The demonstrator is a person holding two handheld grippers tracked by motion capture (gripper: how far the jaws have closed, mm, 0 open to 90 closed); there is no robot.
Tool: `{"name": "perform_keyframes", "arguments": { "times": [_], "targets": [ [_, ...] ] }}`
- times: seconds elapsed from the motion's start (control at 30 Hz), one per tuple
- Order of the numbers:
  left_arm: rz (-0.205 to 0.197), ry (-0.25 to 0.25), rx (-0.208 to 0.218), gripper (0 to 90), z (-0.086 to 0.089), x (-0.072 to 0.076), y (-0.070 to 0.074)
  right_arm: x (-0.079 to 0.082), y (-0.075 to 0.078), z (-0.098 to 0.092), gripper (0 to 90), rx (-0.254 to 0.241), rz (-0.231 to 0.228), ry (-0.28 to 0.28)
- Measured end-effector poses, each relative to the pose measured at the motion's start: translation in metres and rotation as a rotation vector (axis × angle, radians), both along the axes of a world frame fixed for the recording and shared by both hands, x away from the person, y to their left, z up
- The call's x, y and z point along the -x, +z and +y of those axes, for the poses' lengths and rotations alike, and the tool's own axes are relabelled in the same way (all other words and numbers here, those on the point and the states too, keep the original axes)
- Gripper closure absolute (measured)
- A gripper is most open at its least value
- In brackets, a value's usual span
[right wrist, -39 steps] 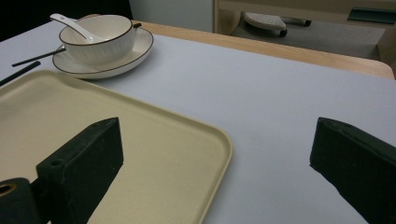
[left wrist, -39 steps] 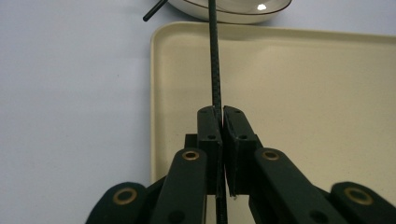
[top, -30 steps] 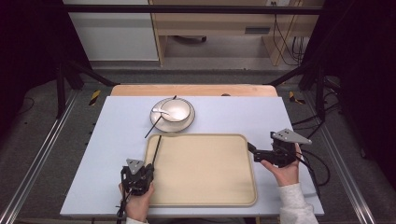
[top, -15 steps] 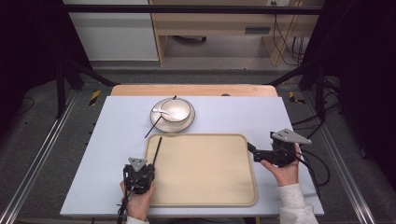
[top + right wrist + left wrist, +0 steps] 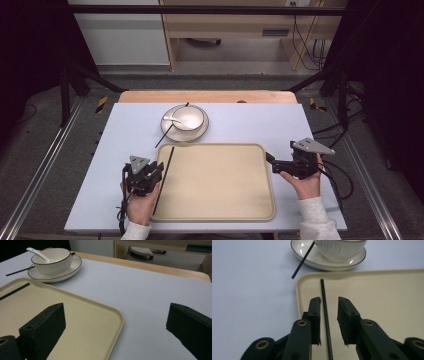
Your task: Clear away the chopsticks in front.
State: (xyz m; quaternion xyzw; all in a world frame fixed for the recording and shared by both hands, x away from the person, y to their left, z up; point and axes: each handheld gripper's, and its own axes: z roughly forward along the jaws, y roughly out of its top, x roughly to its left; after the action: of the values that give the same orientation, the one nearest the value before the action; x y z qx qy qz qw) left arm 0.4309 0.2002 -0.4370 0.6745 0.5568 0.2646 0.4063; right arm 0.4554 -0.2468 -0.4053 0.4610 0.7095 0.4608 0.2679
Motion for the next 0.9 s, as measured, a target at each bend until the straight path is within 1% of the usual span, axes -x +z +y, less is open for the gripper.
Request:
{"name": "perform_keyframes", "arguments": {
  "times": [0.03,0.07,0.1,0.13,0.17,0.2,0.23,0.27,0.3,0.33,0.37,0.4,0.47,0.5,0.53,0.57,0.6,0.63,0.67,0.7,0.77,0.83,0.87,0.9],
  "targets": [
    [-0.020,-0.019,0.003,67.5,0.005,-0.005,0.006,0.000,0.000,0.000,2.7,-0.002,-0.001,-0.002],
    [-0.020,-0.019,0.003,66.5,0.005,-0.005,0.006,0.000,0.000,0.000,2.7,-0.002,-0.001,-0.003],
    [-0.029,-0.020,0.002,66.5,0.006,-0.008,0.009,0.000,0.000,0.000,2.7,-0.002,-0.001,-0.003],
    [-0.040,-0.043,-0.001,63.6,0.008,-0.012,0.013,0.000,0.000,0.000,2.7,0.000,-0.001,-0.003],
    [-0.046,-0.052,0.004,63.6,0.009,-0.015,0.014,0.000,0.000,0.000,2.7,0.000,-0.001,-0.003],
    [-0.045,-0.062,-0.009,62.0,0.011,-0.020,0.017,0.000,0.000,0.000,2.7,0.001,-0.001,-0.003],
    [-0.051,-0.082,-0.001,59.3,0.013,-0.024,0.020,0.000,0.000,0.000,2.7,-0.001,0.000,-0.002],
    [-0.047,-0.097,0.002,56.4,0.014,-0.028,0.022,0.000,0.000,0.000,2.7,0.000,0.000,0.000],
    [-0.046,-0.100,-0.011,55.4,0.015,-0.032,0.024,0.000,0.000,0.000,2.6,0.001,0.001,0.000],
    [-0.051,-0.118,-0.012,53.3,0.018,-0.039,0.027,-0.001,0.000,0.000,2.6,0.003,0.002,-0.001],
    [-0.051,-0.118,-0.012,51.8,0.018,-0.039,0.027,-0.001,0.000,0.000,2.6,0.003,0.002,-0.001],
    [-0.046,-0.124,-0.020,51.8,0.020,-0.044,0.029,0.000,0.000,0.000,2.6,0.003,0.002,-0.001],
    [-0.071,-0.142,-0.051,49.2,0.021,-0.051,0.031,0.000,0.000,0.000,2.5,0.001,-0.001,0.001],
    [-0.063,-0.189,-0.034,46.3,0.023,-0.058,0.031,-0.001,0.000,0.000,2.6,0.001,-0.003,-0.001],
    [-0.063,-0.189,-0.034,45.2,0.023,-0.058,0.031,-0.001,0.000,0.000,2.6,0.002,-0.003,-0.002],
    [-0.063,-0.194,-0.032,45.2,0.025,-0.062,0.031,-0.001,0.000,0.000,2.6,0.002,-0.003,-0.002],
    [-0.065,-0.191,-0.046,43.3,0.026,-0.066,0.031,-0.001,0.000,0.000,2.6,0.002,-0.002,0.000],
    [-0.066,-0.210,-0.042,42.3,0.027,-0.069,0.030,-0.001,0.000,0.000,2.6,0.001,-0.001,0.001],
    [-0.059,-0.212,-0.051,41.1,0.028,-0.073,0.030,-0.001,0.000,0.000,2.6,0.000,0.000,0.000],
    [-0.053,-0.203,-0.078,39.5,0.028,-0.075,0.030,-0.001,0.000,0.000,2.6,0.004,0.000,-0.001],
    [-0.052,-0.213,-0.094,38.7,0.031,-0.080,0.031,-0.001,0.000,0.000,2.7,0.005,-0.001,-0.003],
    [-0.055,-0.213,-0.105,38.2,0.033,-0.085,0.031,-0.001,-0.001,0.000,2.7,0.007,-0.002,-0.003],
    [-0.047,-0.224,-0.116,37.7,0.034,-0.088,0.032,-0.001,-0.001,0.000,2.7,0.007,-0.001,-0.004],
    [-0.049,-0.228,-0.109,36.6,0.035,-0.091,0.031,-0.002,-0.001,0.001,2.7,0.010,0.001,-0.007]
  ]
}}
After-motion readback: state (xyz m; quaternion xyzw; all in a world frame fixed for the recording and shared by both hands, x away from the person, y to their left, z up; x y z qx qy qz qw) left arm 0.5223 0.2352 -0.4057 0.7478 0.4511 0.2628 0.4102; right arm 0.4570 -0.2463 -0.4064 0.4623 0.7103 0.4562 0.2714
